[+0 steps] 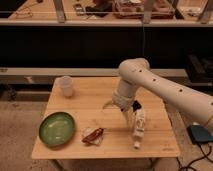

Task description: Stand the bottle upright

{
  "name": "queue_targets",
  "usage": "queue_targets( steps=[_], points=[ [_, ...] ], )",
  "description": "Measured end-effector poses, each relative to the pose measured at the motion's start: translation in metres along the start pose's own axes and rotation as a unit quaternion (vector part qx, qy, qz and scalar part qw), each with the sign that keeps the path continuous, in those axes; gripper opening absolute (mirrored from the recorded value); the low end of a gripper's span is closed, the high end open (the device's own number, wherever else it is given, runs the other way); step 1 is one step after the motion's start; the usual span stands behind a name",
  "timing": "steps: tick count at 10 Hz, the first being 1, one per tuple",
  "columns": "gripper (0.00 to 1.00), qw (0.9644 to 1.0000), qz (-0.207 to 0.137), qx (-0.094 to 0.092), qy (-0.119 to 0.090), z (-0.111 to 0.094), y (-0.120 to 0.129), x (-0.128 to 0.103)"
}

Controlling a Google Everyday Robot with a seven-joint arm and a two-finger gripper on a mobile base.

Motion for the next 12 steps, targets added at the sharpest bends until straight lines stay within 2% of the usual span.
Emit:
queue_targets(
  steps=[2, 4, 5, 6, 9, 12],
  points=[
    [0.8, 0.9986, -0.041, -0.03, 0.018, 0.0, 0.026, 0.007],
    [0.8, 0.9936, -0.084, -0.065, 0.039, -0.008, 0.067, 0.011],
    [0.8, 0.9913, -0.099, -0.073, 0.046, -0.012, 0.082, 0.011],
    [0.8, 0.9894, -0.118, -0.068, 0.05, -0.016, 0.094, 0.008],
    [0.8, 0.9873, -0.148, -0.039, 0.042, -0.019, 0.114, 0.0],
    [0.8, 0.9869, -0.151, -0.036, 0.042, -0.019, 0.111, 0.0]
  ],
)
